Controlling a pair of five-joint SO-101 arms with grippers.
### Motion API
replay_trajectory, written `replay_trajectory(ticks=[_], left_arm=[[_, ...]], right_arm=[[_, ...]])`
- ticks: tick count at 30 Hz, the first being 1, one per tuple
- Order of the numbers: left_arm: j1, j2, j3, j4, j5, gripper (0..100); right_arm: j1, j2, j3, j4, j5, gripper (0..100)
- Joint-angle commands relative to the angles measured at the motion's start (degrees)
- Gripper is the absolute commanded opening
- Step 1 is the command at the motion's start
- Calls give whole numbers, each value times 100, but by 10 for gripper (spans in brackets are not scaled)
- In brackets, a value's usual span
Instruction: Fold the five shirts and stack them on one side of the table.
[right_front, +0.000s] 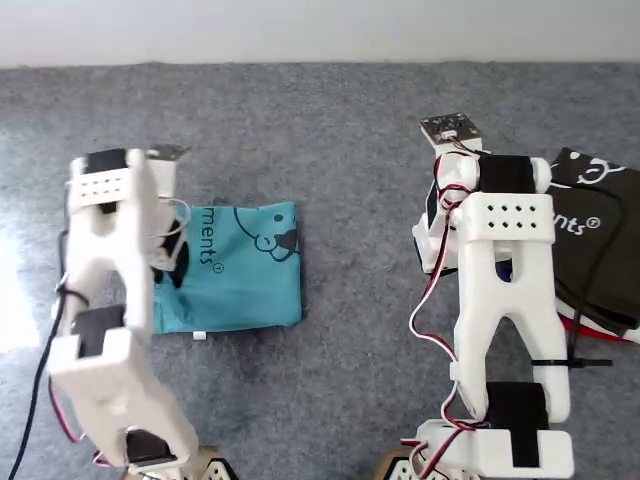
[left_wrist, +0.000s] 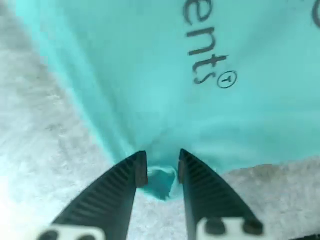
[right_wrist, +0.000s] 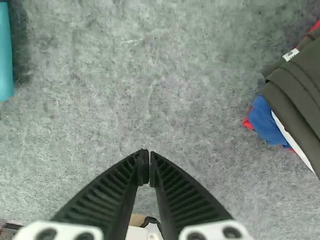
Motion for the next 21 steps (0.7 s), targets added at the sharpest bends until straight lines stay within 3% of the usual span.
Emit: replay_trajectory(ticks=[1, 7, 12, 21], left_arm=[[-44, -747, 4, 123, -53, 115], [-246, -1380, 400, 141, -53, 115], [-949, -2171, 1244, 141, -404, 115], [-2409, -4255, 1490, 123, -369, 115]], right_arm=[[-365, -215, -18, 189, 0, 10], [-848, -215, -9, -75, 0, 10], [-989, -215, 0, -391, -9, 13], [-2026, 716, -9, -2378, 18, 14]])
